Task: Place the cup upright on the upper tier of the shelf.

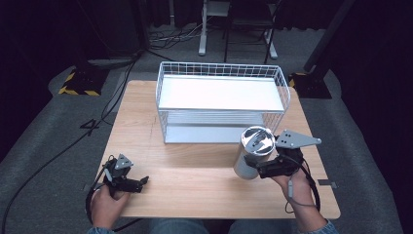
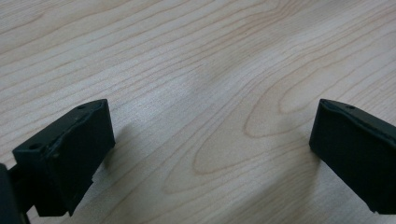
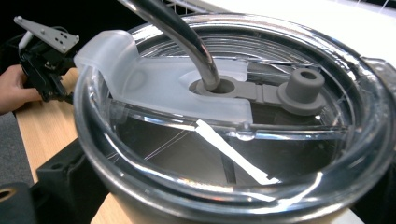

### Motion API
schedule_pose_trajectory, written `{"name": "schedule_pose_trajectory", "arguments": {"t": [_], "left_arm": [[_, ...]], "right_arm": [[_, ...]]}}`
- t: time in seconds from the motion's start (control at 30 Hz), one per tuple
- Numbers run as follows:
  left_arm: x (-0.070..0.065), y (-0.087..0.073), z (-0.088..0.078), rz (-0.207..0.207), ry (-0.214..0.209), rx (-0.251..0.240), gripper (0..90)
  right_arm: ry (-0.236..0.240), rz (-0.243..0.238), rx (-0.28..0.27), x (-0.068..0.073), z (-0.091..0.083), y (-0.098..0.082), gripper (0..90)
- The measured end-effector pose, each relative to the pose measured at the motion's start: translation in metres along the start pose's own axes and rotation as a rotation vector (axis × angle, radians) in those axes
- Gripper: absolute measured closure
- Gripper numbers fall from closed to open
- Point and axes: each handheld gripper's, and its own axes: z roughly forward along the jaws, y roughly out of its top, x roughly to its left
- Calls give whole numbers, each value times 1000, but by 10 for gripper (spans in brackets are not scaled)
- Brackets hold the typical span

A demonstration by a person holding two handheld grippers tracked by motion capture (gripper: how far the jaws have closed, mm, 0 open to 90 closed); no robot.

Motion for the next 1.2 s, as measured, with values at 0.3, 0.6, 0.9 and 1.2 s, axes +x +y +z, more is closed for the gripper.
{"name": "schedule_pose_trajectory", "arguments": {"t": [0.3,0.6,0.9,1.2], "left_arm": [[0,0,0,0,0,0,4],[0,0,0,-3,3,-2,4],[0,0,0,-2,3,-1,4],[0,0,0,-3,3,-1,4]], "right_arm": [[-19,-16,-7,-5,-11,37,38],[-34,-25,-26,-14,-14,71,38],[-49,-2,-50,-25,-15,99,37],[-91,-21,-53,-36,-12,135,37]]}}
